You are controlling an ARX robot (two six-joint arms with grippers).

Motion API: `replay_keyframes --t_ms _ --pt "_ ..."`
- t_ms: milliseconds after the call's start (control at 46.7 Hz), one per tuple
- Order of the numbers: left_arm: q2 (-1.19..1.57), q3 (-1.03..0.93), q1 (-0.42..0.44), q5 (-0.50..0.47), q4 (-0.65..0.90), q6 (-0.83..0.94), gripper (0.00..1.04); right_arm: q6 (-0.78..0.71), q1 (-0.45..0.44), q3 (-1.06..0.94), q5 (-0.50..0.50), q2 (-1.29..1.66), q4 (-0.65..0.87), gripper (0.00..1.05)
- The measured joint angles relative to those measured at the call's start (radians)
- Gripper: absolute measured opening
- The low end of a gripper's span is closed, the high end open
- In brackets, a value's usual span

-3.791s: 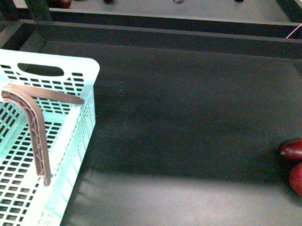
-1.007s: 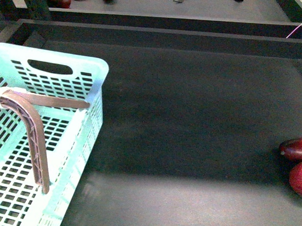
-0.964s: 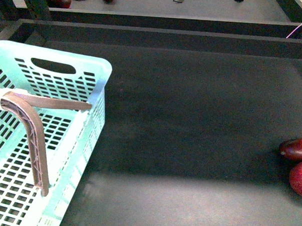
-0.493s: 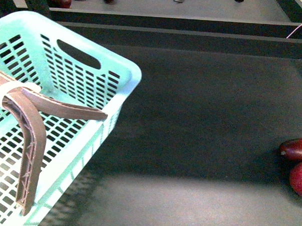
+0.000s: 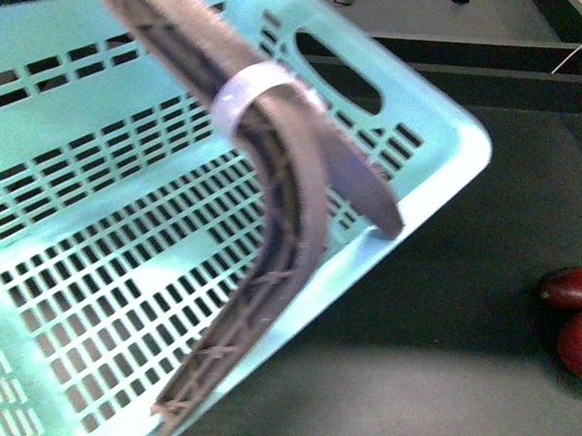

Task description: Pick apple with right arm and hold basket with left

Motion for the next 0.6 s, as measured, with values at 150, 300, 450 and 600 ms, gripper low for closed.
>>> replay_keyframes --t_ms 150,300,450,600 --pt "0.015 0.038 -0.119 -0.012 0.0 -0.006 0.07 0.0 0.0 0.0 0.0 0.0 0.0 0.96" --pt "0.032 0.05 -0.182 -0.032 0.007 0.029 0.07 0.0 0.0 0.0 0.0 0.0 0.0 0.96" --pt "0.035 0.055 -0.208 -0.026 0.015 0.056 0.07 0.0 0.0 0.0 0.0 0.0 0.0 0.96" --pt "0.036 0.055 -0.21 -0.026 0.015 0.057 0.07 0.0 0.0 0.0 0.0 0.0 0.0 0.96"
